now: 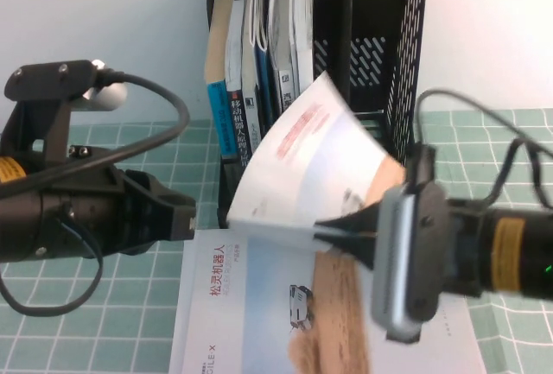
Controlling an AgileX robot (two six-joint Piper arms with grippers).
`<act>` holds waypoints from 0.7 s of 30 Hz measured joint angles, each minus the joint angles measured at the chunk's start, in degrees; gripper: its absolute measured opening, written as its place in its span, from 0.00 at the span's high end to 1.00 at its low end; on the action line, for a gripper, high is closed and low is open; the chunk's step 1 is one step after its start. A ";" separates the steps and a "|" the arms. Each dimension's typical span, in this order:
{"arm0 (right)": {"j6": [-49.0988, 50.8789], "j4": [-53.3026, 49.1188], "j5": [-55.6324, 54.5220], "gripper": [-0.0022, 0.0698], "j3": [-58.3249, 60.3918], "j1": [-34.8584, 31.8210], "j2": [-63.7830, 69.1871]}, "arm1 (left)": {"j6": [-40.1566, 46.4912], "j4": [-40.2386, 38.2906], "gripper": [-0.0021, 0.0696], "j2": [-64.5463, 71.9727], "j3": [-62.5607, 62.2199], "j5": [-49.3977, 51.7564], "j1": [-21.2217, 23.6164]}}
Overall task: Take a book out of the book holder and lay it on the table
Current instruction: Place the picked book on the book
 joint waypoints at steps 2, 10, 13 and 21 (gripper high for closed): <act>0.12 -0.25 1.02 0.95 0.00 2.86 1.32 | -0.46 0.00 0.97 -0.15 0.00 -0.59 0.00; 0.21 -0.35 8.77 0.95 0.00 11.07 6.84 | -0.72 0.00 0.97 -0.57 0.00 -1.18 0.10; 0.09 -0.35 7.46 0.95 0.00 11.94 8.17 | -0.72 0.00 0.97 -0.57 0.00 -1.18 0.10; -0.94 0.03 4.45 0.95 0.00 13.54 10.33 | -0.86 0.00 0.97 -0.57 0.00 -1.55 0.10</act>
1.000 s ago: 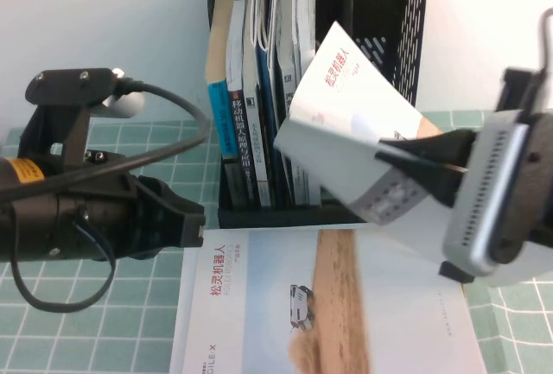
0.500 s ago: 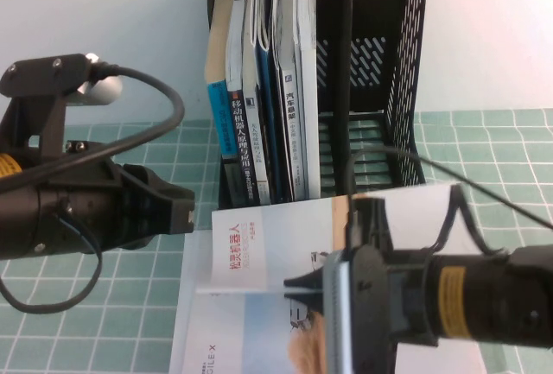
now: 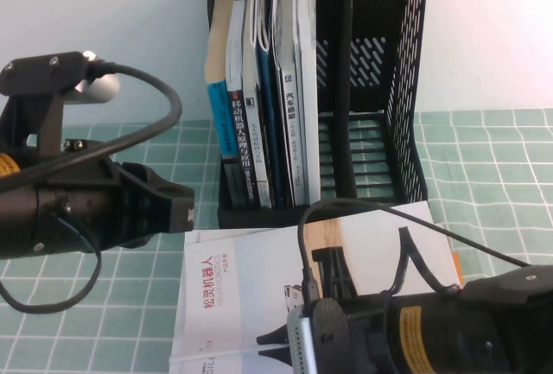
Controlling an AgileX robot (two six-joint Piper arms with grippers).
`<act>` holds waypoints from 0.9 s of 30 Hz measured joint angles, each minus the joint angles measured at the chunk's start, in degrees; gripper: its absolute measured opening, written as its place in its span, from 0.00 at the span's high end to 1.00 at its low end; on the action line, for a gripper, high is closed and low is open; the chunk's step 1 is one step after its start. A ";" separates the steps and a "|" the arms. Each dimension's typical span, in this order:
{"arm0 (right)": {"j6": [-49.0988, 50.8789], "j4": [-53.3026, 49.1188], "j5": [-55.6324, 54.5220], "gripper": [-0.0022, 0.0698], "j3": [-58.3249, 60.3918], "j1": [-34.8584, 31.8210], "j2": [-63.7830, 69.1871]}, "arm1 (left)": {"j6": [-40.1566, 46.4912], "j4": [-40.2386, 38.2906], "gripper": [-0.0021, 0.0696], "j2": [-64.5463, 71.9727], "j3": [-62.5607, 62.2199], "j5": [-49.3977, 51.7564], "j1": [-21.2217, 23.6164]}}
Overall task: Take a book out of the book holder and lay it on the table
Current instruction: Place the picked book on the book
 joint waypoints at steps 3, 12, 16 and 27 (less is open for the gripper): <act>0.13 0.62 -0.60 0.95 0.00 0.00 1.92 | -0.26 -0.11 0.97 0.00 0.00 -1.15 0.00; 5.16 1.22 -2.10 0.53 0.00 0.17 5.79 | -0.79 -0.65 0.97 -0.57 0.00 -7.71 0.00; 11.97 0.94 -2.28 0.34 0.00 0.17 5.79 | -0.79 -0.65 0.97 -2.70 0.11 -8.95 0.00; 28.80 -11.04 -17.81 0.31 0.00 0.17 5.41 | 1.62 -0.80 0.97 -14.86 0.23 -7.40 0.00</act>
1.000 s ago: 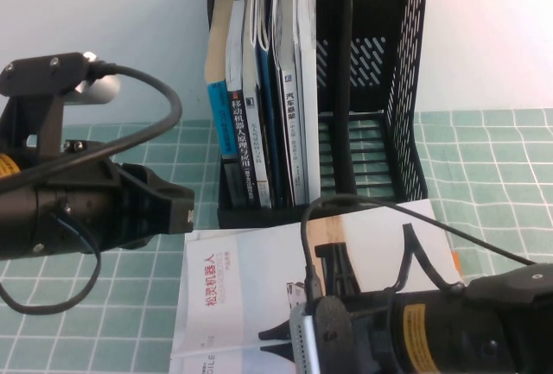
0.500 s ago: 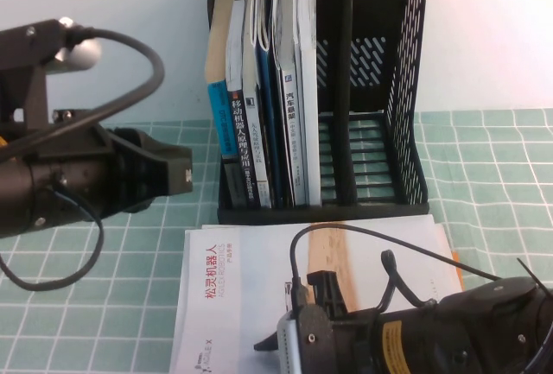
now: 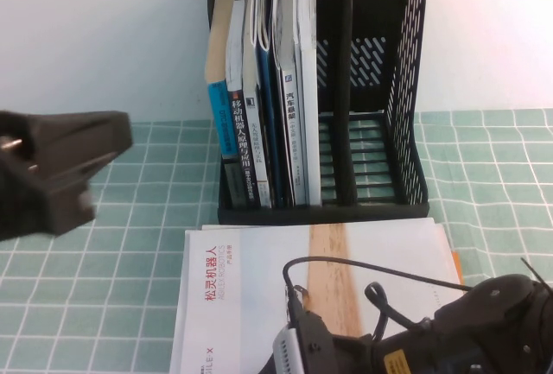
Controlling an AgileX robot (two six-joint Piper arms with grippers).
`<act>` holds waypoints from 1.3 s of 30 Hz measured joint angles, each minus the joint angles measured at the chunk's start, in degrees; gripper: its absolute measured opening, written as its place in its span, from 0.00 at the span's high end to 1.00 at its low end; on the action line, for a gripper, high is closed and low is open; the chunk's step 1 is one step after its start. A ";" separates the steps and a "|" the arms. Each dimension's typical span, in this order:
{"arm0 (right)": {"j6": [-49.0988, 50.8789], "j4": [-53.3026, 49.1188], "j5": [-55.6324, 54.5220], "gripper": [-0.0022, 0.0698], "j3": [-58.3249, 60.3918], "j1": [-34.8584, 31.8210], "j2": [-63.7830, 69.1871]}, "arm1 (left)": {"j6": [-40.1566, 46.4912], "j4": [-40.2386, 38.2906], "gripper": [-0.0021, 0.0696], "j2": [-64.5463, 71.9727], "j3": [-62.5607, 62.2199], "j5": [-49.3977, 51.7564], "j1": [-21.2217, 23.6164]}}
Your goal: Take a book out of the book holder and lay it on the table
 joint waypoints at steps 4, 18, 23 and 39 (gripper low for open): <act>-0.54 -0.57 0.67 0.38 -0.22 0.00 -3.37 | 0.49 0.00 0.97 -4.64 0.00 0.70 0.00; -8.62 -0.72 43.09 0.96 -10.33 0.00 -24.94 | 1.10 1.27 0.97 -10.46 4.24 0.22 0.00; -12.42 7.06 60.21 0.97 -10.89 0.00 -32.36 | 1.10 4.00 0.97 -12.09 11.48 -6.11 0.00; -28.62 42.86 95.86 0.97 1.94 0.00 -54.26 | 3.26 7.69 0.97 -13.82 23.01 -10.47 0.00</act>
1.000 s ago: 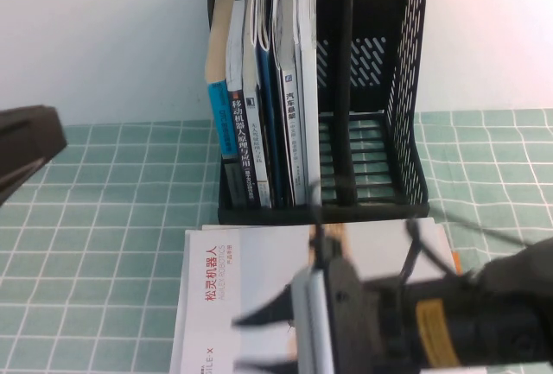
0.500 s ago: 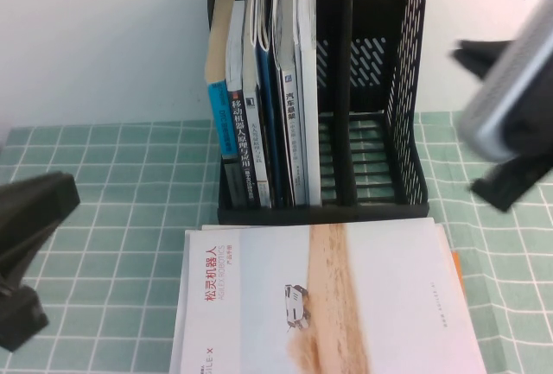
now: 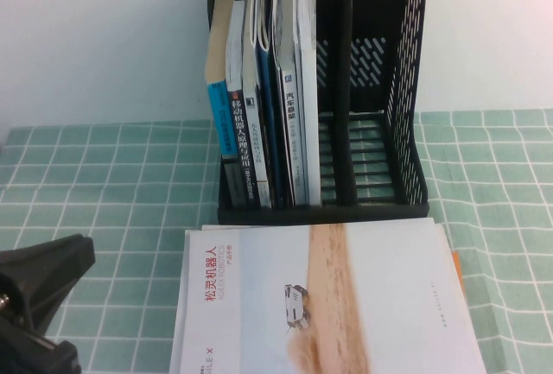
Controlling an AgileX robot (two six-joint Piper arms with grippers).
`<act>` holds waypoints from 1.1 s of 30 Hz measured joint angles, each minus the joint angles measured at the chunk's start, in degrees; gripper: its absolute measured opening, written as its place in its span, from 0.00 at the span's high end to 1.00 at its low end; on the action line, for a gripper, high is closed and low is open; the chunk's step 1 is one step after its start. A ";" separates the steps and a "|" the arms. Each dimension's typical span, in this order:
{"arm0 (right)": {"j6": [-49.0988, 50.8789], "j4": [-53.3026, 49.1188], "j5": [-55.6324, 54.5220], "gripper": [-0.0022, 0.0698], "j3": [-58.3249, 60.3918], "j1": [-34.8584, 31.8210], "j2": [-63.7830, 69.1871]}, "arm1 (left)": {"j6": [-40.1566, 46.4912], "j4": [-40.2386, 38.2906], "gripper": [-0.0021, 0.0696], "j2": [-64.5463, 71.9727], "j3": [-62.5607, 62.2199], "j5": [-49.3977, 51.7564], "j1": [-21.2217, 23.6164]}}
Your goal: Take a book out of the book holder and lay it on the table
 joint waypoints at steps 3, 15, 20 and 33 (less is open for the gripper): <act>4.18 1.72 -3.89 0.97 7.00 0.00 -7.70 | 0.00 -0.01 0.97 0.00 -0.01 0.13 0.00; 10.10 2.97 -10.70 0.97 20.37 0.00 -31.93 | 0.00 -0.01 0.97 0.00 0.09 1.00 0.00; 10.33 2.97 -10.80 0.97 20.37 0.00 -37.37 | 0.00 -0.01 0.97 0.00 0.09 2.28 0.00; 10.65 2.97 -10.80 0.97 20.37 0.00 -37.91 | -0.13 -0.01 0.97 -0.72 0.45 4.10 0.00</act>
